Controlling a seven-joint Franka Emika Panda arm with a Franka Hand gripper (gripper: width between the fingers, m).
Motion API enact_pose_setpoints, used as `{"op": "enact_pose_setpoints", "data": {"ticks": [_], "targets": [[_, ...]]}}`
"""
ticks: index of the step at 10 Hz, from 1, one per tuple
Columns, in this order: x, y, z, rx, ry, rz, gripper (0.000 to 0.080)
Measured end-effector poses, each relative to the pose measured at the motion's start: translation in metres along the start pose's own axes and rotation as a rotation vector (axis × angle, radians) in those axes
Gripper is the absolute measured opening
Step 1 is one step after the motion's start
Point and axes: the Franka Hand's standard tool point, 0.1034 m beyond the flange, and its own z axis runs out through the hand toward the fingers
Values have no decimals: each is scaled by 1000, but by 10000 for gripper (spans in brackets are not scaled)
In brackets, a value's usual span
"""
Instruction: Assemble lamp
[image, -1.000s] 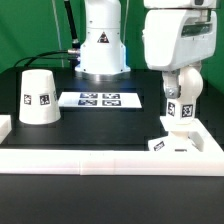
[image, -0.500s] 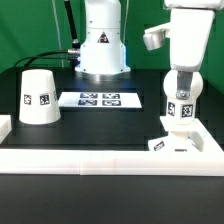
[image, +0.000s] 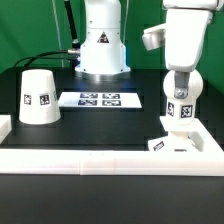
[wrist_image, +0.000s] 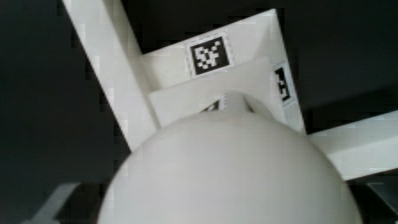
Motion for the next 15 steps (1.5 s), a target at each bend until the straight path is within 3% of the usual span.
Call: {"op": "enact_pose_setpoints", "data": {"ticks": [15], "targets": [[-4,1,1,-1,-7,1449,579]]}}
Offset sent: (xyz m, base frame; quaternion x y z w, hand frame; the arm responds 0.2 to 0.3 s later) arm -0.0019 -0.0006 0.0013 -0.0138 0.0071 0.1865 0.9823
